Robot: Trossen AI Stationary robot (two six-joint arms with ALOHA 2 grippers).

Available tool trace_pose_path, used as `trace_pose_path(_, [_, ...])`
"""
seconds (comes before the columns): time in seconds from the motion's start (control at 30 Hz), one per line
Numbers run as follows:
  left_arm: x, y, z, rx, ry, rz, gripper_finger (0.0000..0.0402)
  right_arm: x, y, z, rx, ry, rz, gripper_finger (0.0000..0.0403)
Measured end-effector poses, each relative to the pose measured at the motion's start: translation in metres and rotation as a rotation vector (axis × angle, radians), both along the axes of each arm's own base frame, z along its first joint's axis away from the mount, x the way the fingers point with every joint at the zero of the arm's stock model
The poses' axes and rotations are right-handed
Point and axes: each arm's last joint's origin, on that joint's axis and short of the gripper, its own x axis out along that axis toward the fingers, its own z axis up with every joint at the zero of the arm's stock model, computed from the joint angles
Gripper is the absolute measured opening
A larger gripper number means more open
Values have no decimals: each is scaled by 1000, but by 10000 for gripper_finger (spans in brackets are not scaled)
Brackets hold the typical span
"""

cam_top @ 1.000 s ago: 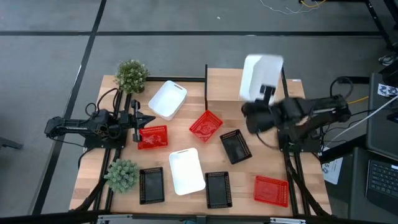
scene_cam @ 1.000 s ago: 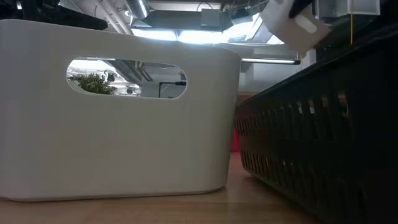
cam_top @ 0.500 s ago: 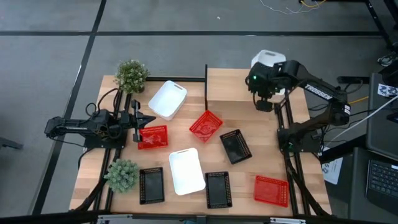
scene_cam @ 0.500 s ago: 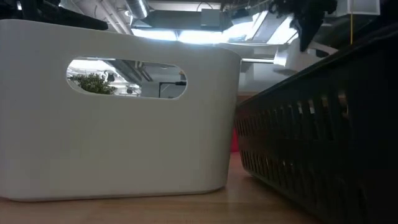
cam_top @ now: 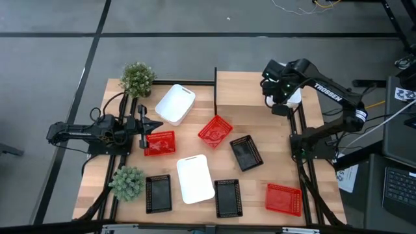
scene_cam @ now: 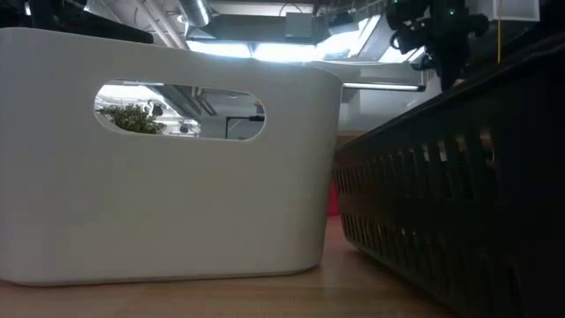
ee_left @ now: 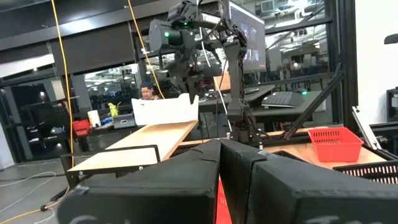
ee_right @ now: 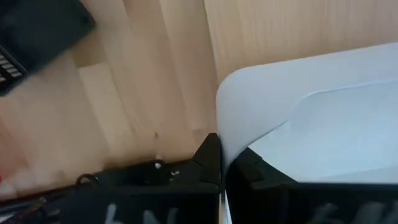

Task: Stack baskets on shelf by color
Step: Put the middle right white bin on the shelf, then put the top left black bin on the shelf

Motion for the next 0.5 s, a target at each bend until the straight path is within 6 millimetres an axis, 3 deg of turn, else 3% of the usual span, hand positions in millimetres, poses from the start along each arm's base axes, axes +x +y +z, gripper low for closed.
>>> trace_pose_path(0.2, [0,0,0,0,0,0,0,-2,-2,-4,-31,45,26,5])
trace_pose_path(0.5, [0,0,0,0,0,0,0,-2,-3,-3,-81,73,-20,61])
